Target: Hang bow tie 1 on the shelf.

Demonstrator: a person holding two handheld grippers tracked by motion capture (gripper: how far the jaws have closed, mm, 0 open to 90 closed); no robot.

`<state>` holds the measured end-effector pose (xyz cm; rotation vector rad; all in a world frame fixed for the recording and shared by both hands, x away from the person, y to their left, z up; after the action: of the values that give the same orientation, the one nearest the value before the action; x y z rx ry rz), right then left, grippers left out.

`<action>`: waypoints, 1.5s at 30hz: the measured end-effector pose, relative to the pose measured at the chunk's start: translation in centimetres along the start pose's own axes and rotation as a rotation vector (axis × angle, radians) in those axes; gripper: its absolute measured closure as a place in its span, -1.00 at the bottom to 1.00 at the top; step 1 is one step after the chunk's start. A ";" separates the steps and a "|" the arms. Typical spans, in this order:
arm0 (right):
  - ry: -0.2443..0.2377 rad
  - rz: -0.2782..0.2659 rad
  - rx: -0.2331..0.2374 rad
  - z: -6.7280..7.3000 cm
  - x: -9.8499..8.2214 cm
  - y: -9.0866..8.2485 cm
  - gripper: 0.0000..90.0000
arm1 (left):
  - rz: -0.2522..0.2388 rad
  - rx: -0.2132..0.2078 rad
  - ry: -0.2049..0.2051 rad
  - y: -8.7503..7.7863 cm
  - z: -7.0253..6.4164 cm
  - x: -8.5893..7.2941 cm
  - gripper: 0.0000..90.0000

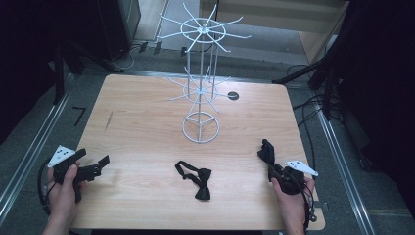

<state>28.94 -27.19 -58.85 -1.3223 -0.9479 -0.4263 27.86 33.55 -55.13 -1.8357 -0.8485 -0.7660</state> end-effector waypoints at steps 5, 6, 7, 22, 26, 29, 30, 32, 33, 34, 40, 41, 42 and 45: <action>-0.017 -0.008 0.015 0.3 0.3 -0.3 0.57 | 0.001 -0.002 -0.001 0.0 0.0 0.0 -0.96; -0.017 -0.008 0.015 0.3 0.3 -0.3 0.57 | 0.001 -0.002 -0.001 0.0 0.0 0.0 -0.96; -0.032 -0.017 0.022 0.7 0.5 -0.5 0.57 | 0.001 -0.002 -0.001 0.0 0.0 0.0 -0.96; -0.097 -0.113 0.061 3.7 3.2 -2.7 0.57 | 0.001 -0.002 -0.001 0.0 0.0 0.0 -0.96; -0.087 -0.131 0.089 4.0 3.8 -3.1 0.57 | 0.003 -0.004 -0.004 0.0 0.0 0.0 -0.96; -0.093 -0.138 0.104 4.2 4.0 -3.3 0.57 | 0.004 -0.004 -0.005 0.0 0.0 0.0 -0.96; -0.103 -0.138 0.105 4.4 4.1 -3.4 0.57 | 0.003 -0.004 -0.005 0.0 0.0 0.0 -0.96; -0.109 -0.141 0.109 4.5 4.3 -3.4 0.57 | 0.003 -0.004 -0.005 0.0 0.0 0.0 -0.96; -0.109 -0.146 0.112 4.6 4.4 -3.5 0.57 | 0.003 -0.004 -0.004 0.0 0.0 0.0 -0.96; -0.111 -0.148 0.118 4.9 4.6 -3.7 0.57 | 0.003 -0.004 -0.004 0.0 0.0 0.0 -0.96; -0.153 -0.162 0.119 6.0 5.4 -4.0 0.57 | 0.000 -0.004 -0.004 0.0 0.0 0.0 -0.96; -0.160 -0.161 0.116 6.2 5.5 -4.0 0.57 | -0.001 -0.004 -0.004 0.0 0.0 0.0 -0.96; -0.160 -0.161 0.116 6.2 5.5 -4.0 0.57 | -0.001 -0.004 -0.004 0.0 0.0 0.0 -0.96; -0.173 -0.170 0.123 6.8 5.9 -4.2 0.57 | 0.000 -0.005 -0.004 0.0 0.0 0.0 -0.96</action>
<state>26.92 -20.40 -51.94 -1.1844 -1.2177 -0.3807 27.87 33.59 -55.13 -1.8422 -0.8495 -0.7658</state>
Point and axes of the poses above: each handheld gripper's, and its own axes: y roughly forward along the jaws, x roughly out of its top, z roughly to its left, the point moved 6 cm from there along y, roughly forward along the jaws, and after that the axes turned 13 degrees about -y, right-handed, at the moved point
